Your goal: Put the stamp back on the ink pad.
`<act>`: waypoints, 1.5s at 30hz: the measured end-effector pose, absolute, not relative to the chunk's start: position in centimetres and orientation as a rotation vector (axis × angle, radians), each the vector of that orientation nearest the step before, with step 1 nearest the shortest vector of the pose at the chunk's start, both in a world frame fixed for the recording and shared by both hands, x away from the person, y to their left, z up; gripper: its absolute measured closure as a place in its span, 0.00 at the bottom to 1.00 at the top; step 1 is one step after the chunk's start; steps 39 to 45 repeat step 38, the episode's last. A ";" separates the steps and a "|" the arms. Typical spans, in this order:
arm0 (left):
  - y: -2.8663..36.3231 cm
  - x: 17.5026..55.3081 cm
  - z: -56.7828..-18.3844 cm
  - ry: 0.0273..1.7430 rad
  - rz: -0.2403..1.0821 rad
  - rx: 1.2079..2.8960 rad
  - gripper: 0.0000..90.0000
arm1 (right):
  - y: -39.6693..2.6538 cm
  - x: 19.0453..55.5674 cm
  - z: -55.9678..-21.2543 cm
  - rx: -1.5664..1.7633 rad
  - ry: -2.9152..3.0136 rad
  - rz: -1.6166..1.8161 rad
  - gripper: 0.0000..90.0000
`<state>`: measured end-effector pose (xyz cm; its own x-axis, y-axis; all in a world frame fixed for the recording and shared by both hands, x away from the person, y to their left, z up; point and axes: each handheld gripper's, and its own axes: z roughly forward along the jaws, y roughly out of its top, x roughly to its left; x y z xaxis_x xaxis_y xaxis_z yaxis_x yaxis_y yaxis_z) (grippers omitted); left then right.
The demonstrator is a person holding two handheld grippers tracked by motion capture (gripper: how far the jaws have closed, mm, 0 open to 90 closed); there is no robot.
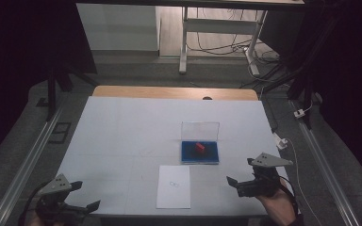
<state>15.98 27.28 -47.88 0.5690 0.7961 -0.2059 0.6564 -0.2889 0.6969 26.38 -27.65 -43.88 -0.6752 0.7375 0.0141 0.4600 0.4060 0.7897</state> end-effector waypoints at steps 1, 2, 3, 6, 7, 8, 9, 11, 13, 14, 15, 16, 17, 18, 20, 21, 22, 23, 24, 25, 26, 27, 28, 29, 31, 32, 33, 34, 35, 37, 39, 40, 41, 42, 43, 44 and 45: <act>27.3 16.0 -47.9 1.160 0.231 2.032 0.03 | -27.9 26.2 -43.9 1.042 2.324 1.155 0.00; 27.3 16.0 -47.9 1.160 0.231 2.032 0.03 | -28.1 25.9 -43.9 1.049 2.318 1.151 0.00; 27.3 16.0 -47.9 1.160 0.231 2.032 0.03 | -28.3 25.7 -43.8 1.056 2.313 1.158 0.00; 27.3 16.0 -47.9 1.161 0.231 2.031 0.03 | -29.0 25.1 -43.8 1.080 2.292 1.169 0.00; 27.3 16.0 -47.9 1.162 0.230 2.030 0.03 | -29.3 24.9 -43.8 1.090 2.284 1.169 0.00; 27.3 16.0 -47.9 1.162 0.230 2.031 0.03 | -29.5 24.7 -43.9 1.099 2.277 1.176 0.00; 27.3 16.0 -47.9 1.162 0.230 2.030 0.03 | -29.7 24.6 -43.9 1.111 2.273 1.178 0.00; 27.3 16.0 -47.9 1.162 0.230 2.029 0.03 | -30.1 24.3 -44.1 1.131 2.262 1.180 0.00; 27.3 16.0 -47.9 1.162 0.230 2.027 0.03 | -30.5 24.0 -44.2 1.145 2.257 1.170 0.00; 27.3 16.0 -47.9 1.162 0.230 2.027 0.03 | -30.6 23.9 -44.3 1.152 2.255 1.167 0.00; 27.3 16.0 -47.9 1.163 0.230 2.027 0.03 | -30.8 23.8 -44.3 1.156 2.254 1.160 0.00; 27.3 16.0 -47.9 1.163 0.230 2.026 0.03 | -30.9 23.6 -44.4 1.165 2.253 1.155 0.00; 27.3 16.0 -47.9 1.163 0.230 2.026 0.03 | -31.1 23.5 -44.4 1.168 2.253 1.148 0.00; 27.3 16.0 -47.9 1.163 0.230 2.026 0.03 | -31.2 23.4 -44.5 1.173 2.255 1.138 0.00; 27.3 16.0 -47.9 1.163 0.229 2.025 0.03 | -31.4 23.1 -44.6 1.185 2.252 1.132 0.00; 27.3 16.0 -47.9 1.163 0.229 2.025 0.03 | -31.5 23.0 -44.6 1.187 2.253 1.124 0.00; 27.3 16.0 -47.9 1.163 0.229 2.025 0.03 | -31.6 22.9 -44.7 1.190 2.253 1.118 0.00; 27.3 16.0 -47.9 1.163 0.229 2.025 0.03 | -31.7 22.8 -44.7 1.195 2.252 1.110 0.00; 27.3 16.0 -47.9 1.163 0.230 2.026 0.03 | -31.8 22.7 -44.8 1.202 2.253 1.099 0.00; 27.3 16.0 -47.9 1.164 0.230 2.025 0.03 | -31.9 22.6 -44.9 1.208 2.254 1.097 0.00; 27.3 16.0 -47.9 1.165 0.230 2.025 0.03 | -32.0 22.5 -44.9 1.215 2.259 1.088 0.00; 27.4 16.0 -47.9 1.166 0.230 2.025 0.03 | -32.1 22.4 -45.0 1.220 2.263 1.081 0.00; 27.4 15.9 -47.9 1.166 0.231 2.023 0.03 | -32.1 22.4 -45.1 1.230 2.266 1.084 0.00; 27.4 15.9 -47.9 1.166 0.231 2.023 0.03 | -32.2 22.3 -45.1 1.237 2.271 1.076 0.00; 27.4 15.9 -47.9 1.166 0.231 2.023 0.03 | -32.3 22.1 -45.3 1.250 2.281 1.064 0.00; 27.4 15.9 -47.9 1.165 0.231 2.024 0.03 | -32.3 22.1 -45.5 1.255 2.293 1.047 0.00; 27.4 15.9 -47.9 1.165 0.232 2.024 0.03 | -32.3 22.1 -45.6 1.262 2.303 1.032 0.00; 27.4 15.9 -47.9 1.165 0.231 2.025 0.03 | -32.3 22.1 -45.7 1.268 2.311 1.020 0.00; 27.4 16.0 -47.9 1.166 0.231 2.027 0.03 | -32.3 22.1 -45.7 1.270 2.308 1.022 0.00; 27.4 15.9 -47.9 1.163 0.233 2.024 0.03 | -32.3 22.2 -45.7 1.275 2.312 1.022 0.00; 27.3 16.0 -47.9 1.163 0.231 2.024 0.03 | -32.3 22.2 -45.8 1.278 2.313 1.018 0.00; 27.3 16.0 -47.9 1.163 0.231 2.024 0.03 | -32.3 22.2 -45.8 1.278 2.313 1.018 0.00; 27.3 16.0 -47.9 1.163 0.231 2.024 0.03 | -32.3 22.2 -45.8 1.278 2.313 1.018 0.00; 27.3 16.0 -47.9 1.163 0.231 2.024 0.03 | -32.3 22.2 -45.8 1.278 2.313 1.018 0.00; 27.3 16.0 -47.9 1.163 0.231 2.024 0.03 | -32.3 22.2 -45.8 1.278 2.313 1.018 0.00; 27.3 16.0 -47.9 1.163 0.231 2.024 0.03 | -32.3 22.2 -45.8 1.278 2.313 1.018 0.00; 27.3 16.0 -47.9 1.163 0.231 2.024 0.03 | -32.3 22.2 -45.8 1.278 2.313 1.018 0.00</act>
